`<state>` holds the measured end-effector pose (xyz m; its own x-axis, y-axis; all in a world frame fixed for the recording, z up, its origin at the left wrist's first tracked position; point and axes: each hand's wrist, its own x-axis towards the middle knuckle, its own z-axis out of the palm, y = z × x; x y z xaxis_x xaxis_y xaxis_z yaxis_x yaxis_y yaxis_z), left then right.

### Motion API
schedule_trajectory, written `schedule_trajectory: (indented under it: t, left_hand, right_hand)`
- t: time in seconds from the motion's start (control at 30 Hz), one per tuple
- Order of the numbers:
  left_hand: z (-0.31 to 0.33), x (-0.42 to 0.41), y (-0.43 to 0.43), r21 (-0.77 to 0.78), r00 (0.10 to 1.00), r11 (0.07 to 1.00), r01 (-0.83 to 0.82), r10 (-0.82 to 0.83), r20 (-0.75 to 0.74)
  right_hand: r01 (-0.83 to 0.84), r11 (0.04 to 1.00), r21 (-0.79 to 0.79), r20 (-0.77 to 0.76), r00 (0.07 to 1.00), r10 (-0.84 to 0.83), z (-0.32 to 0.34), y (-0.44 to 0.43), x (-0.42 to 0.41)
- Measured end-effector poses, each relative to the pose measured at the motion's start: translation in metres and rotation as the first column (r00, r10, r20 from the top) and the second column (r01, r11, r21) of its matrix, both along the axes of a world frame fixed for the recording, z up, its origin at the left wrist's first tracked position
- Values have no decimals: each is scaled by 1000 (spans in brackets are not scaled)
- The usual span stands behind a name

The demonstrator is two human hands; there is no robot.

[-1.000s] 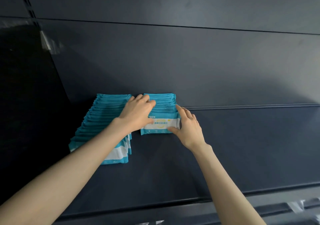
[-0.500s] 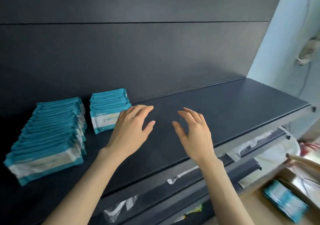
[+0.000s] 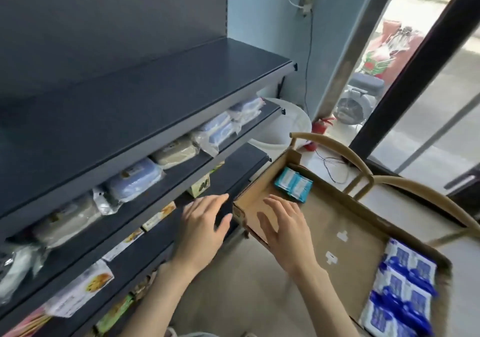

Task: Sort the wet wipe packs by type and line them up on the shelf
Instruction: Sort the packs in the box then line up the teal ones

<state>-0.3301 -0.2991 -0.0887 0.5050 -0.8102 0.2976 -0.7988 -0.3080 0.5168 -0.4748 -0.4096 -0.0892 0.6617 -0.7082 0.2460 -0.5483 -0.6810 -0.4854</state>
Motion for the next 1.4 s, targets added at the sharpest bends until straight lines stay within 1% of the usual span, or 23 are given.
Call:
schedule_trajectory:
  t: [0.17, 0.33, 0.53, 0.63, 0.73, 0.8, 0.97, 1.13, 1.3, 1.4]
  left_hand:
    - [-37, -68, -41, 139, 989, 982, 130, -118, -88]
    - [-54, -95, -86, 215, 966, 943, 256, -239, -101]
    - [-61, -86, -160, 240, 946, 916, 321, -296, -134]
    - [-73, -70, -208, 264, 934, 899, 348, -308, -180]
    - [-88, -50, -260, 321, 922, 869, 376, -316, -226]
    - [-98, -37, -296, 354, 914, 851, 387, -304, -269]
    - [-133, -9, -378, 449, 894, 787, 423, -282, -347]
    - [-182, 6, -436, 499, 871, 750, 435, -209, -444]
    - [-241, 10, -479, 528, 844, 755, 389, -62, -533]
    - [-283, 12, -503, 541, 839, 768, 341, 11, -545]
  right_hand:
    - [156, 985, 79, -69, 986, -151, -33, -23, -82]
    - [263, 956, 131, -114, 962, -249, -54, -53, -119]
    - [347, 918, 190, -96, 938, -334, -69, -114, -115]
    - [377, 898, 228, -109, 926, -361, -82, -158, -99]
    - [396, 871, 291, -148, 918, -367, -97, -203, -79]
    - [417, 843, 339, -187, 908, -374, -109, -233, -65]
    - [483, 771, 414, -223, 875, -429, -144, -300, -35]
    - [519, 698, 493, -294, 855, -428, -187, -355, -16]
    - [567, 600, 565, -332, 822, -464, -243, -399, -3]
    - [579, 532, 618, -337, 806, -486, -284, -420, 6]
